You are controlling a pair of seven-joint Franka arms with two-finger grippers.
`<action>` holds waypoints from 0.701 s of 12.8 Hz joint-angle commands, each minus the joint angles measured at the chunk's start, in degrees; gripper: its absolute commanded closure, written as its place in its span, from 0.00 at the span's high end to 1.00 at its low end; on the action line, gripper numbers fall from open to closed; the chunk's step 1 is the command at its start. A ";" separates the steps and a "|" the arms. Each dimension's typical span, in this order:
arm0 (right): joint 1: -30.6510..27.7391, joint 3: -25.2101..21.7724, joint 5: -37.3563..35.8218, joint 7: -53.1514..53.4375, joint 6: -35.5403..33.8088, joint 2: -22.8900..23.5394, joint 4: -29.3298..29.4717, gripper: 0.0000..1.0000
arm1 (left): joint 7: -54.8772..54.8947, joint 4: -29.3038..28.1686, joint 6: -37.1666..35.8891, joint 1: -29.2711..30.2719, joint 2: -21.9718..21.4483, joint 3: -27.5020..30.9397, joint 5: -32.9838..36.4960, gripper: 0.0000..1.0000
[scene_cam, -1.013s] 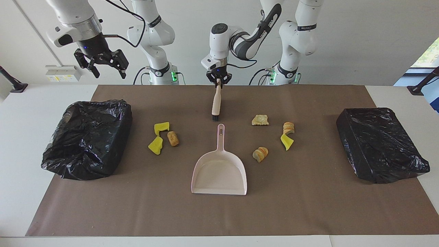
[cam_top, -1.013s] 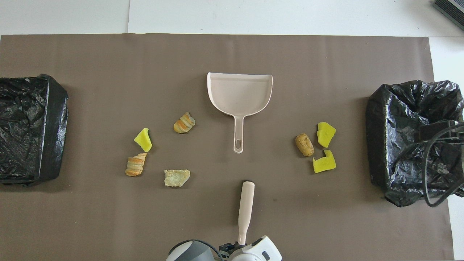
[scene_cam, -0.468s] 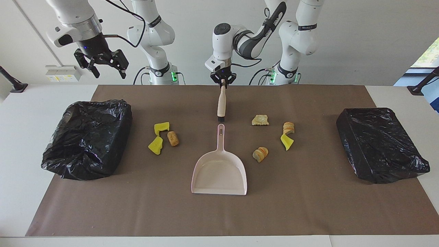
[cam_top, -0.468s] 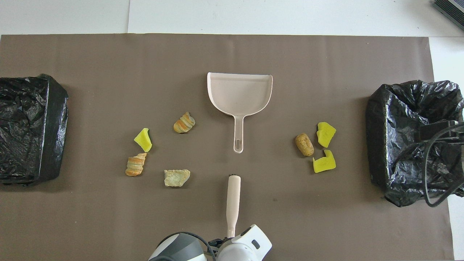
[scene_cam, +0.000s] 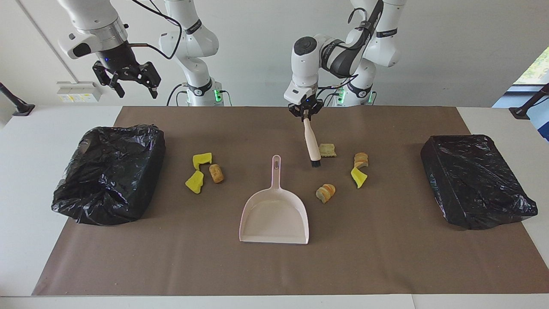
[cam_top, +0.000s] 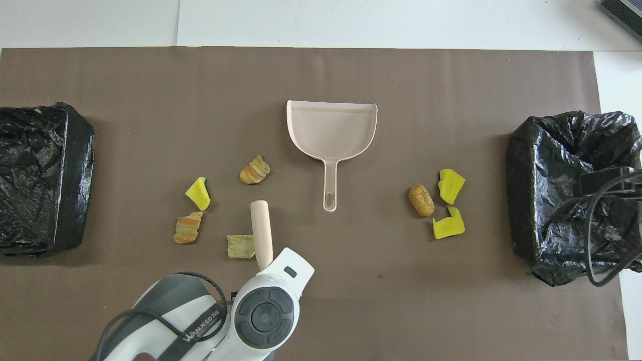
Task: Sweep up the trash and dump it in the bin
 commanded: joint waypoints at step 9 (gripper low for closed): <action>-0.77 -0.20 -0.71 -1.52 -0.61 -1.01 -0.92 1.00 | 16.96 0.47 -0.20 24.17 -0.27 -0.82 2.44 0.00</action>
